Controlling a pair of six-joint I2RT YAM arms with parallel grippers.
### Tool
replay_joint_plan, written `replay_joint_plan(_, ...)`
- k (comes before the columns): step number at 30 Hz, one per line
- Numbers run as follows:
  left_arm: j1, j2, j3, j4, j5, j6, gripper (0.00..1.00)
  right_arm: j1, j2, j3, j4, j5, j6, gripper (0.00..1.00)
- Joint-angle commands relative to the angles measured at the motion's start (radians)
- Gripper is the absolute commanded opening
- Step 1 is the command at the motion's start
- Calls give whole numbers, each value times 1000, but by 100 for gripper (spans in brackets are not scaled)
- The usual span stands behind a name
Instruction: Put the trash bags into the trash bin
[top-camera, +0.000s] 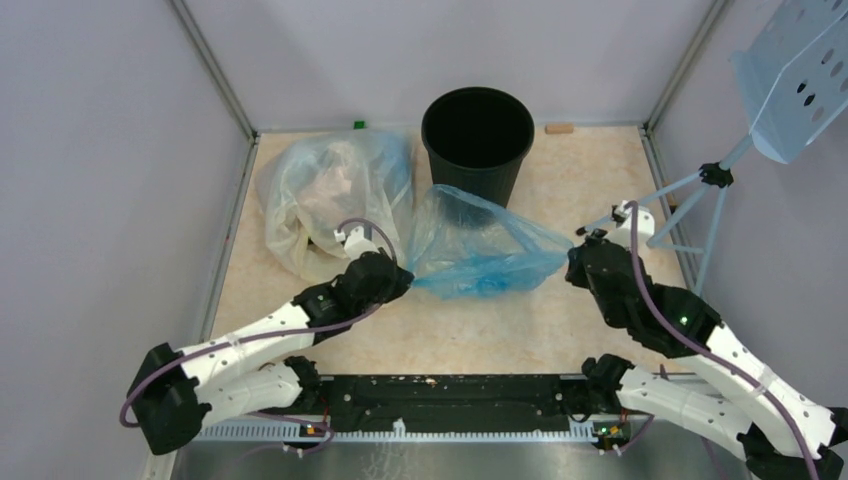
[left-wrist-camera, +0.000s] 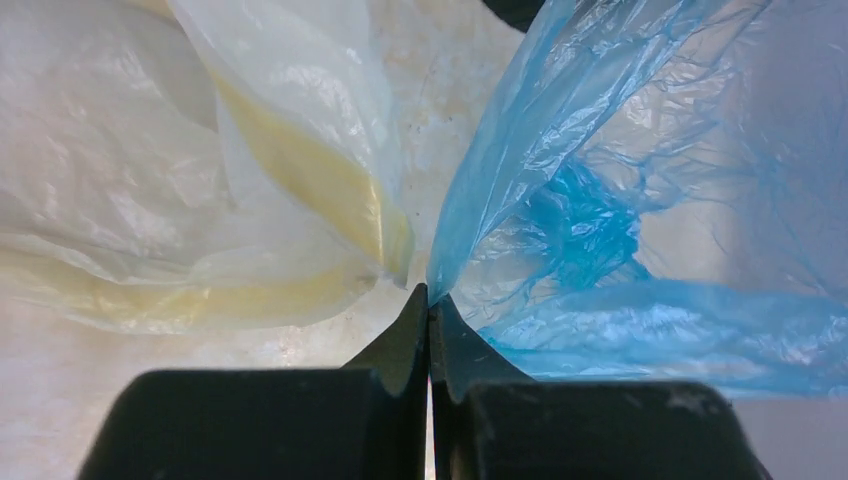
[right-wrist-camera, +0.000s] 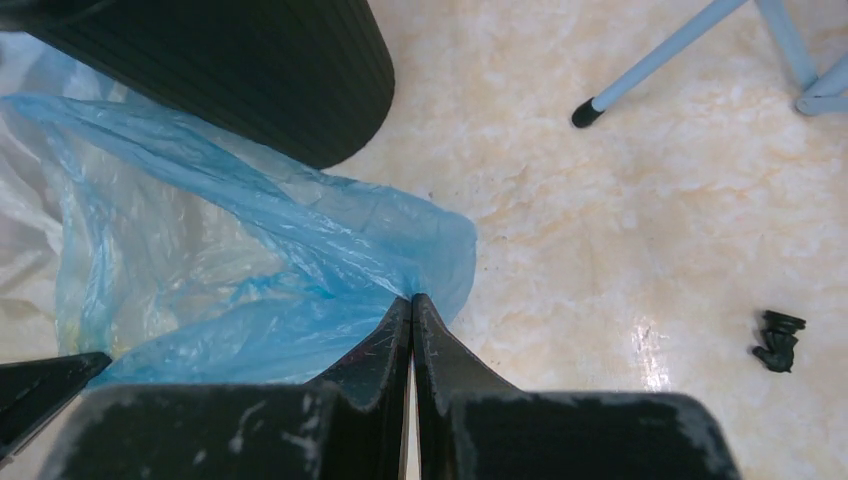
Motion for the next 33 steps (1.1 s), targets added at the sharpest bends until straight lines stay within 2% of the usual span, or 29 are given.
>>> replay_joint_plan(1,-1,-107,75,-59,-68,178,0,-4,-89,31,96,42,-93,0)
replay_joint_plan(5,-1,-148,195,-60,-31,356,0,-4,-96,77,239,-116,-250,0)
replay_joint_plan(7,-1,-133,313,-76,0,415,0,-4,-56,146,264,-164,-287,0)
replay_joint_plan(11,-1,-75,535,-122,62,502,0,-5,54,319,282,-201,-358,0)
replay_joint_plan(14,-1,-27,690,-132,46,542,0,-4,144,438,336,-208,-437,0)
replay_joint_plan(20,-1,108,986,-105,-21,698,0,-4,367,715,399,-83,-623,0)
replay_joint_plan(24,-1,225,1130,-4,-71,819,0,-4,506,893,491,9,-760,0)
replay_joint_plan(29,1,368,1276,131,-180,989,0,-18,627,963,721,67,-949,0)
replay_joint_plan(33,7,486,1421,195,-253,1089,0,-117,744,1091,751,65,-940,0)
